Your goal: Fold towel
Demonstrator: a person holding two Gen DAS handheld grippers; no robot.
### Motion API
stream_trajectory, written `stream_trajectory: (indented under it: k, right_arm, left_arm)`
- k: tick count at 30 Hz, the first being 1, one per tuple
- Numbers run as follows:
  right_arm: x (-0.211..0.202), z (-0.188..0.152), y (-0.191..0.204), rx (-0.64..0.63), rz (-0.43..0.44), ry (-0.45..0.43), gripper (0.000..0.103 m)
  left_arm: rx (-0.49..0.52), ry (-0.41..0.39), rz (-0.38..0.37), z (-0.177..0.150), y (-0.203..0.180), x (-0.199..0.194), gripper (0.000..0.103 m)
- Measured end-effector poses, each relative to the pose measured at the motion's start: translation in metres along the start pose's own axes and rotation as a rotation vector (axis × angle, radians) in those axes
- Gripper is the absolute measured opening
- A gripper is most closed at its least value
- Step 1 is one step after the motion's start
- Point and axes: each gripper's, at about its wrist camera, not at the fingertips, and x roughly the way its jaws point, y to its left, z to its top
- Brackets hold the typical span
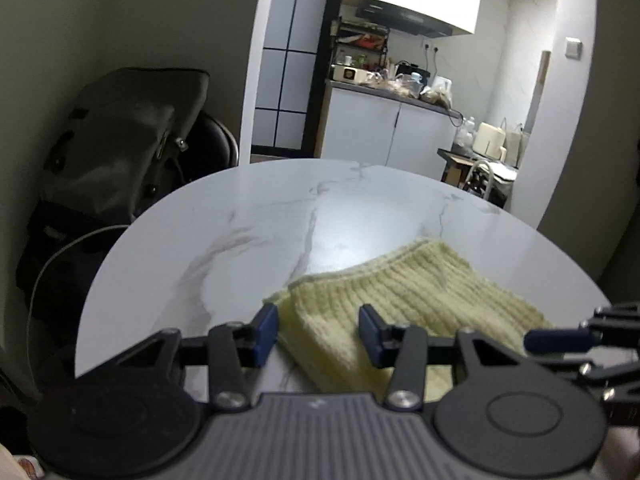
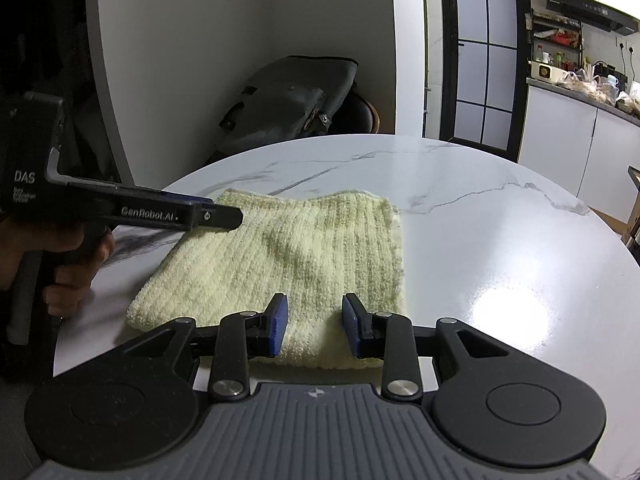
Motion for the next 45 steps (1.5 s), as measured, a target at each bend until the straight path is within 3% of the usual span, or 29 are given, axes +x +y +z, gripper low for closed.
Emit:
stream_trajectory:
  k: [14, 17, 19, 26, 29, 37, 45]
  right_arm:
    - [0.005, 0.009, -0.004, -0.012, -0.079, 0.042, 0.035]
    - [0.003, 0.011, 0.0, -0.006, -0.091, 0.045, 0.037]
    - [0.001, 0.012, 0.003, -0.003, -0.087, 0.04, 0.043]
    - [-0.014, 0.008, 0.01, -0.002, -0.117, 0.023, 0.056]
    - [-0.025, 0.006, 0.01, 0.018, -0.126, 0.01, 0.07]
    - [-0.051, -0.003, 0.015, 0.02, -0.195, -0.063, 0.102]
    - [-0.073, -0.01, 0.003, 0.099, -0.233, -0.083, 0.102]
  left_arm:
    - [-0.029, -0.013, -0.065, -0.007, 0.003, -0.011, 0.049]
    - [-0.026, -0.032, -0.077, -0.01, 0.002, -0.018, 0.057]
    - [-0.023, -0.045, -0.08, -0.011, 0.001, -0.024, 0.064]
    - [-0.009, -0.068, -0.088, -0.01, -0.006, -0.04, 0.075]
    - [0.008, -0.054, -0.099, -0.013, -0.014, -0.046, 0.087]
    - [0.064, -0.027, -0.108, -0.024, -0.04, -0.061, 0.101]
    - [0.097, -0.045, -0.081, -0.03, -0.057, -0.078, 0.103]
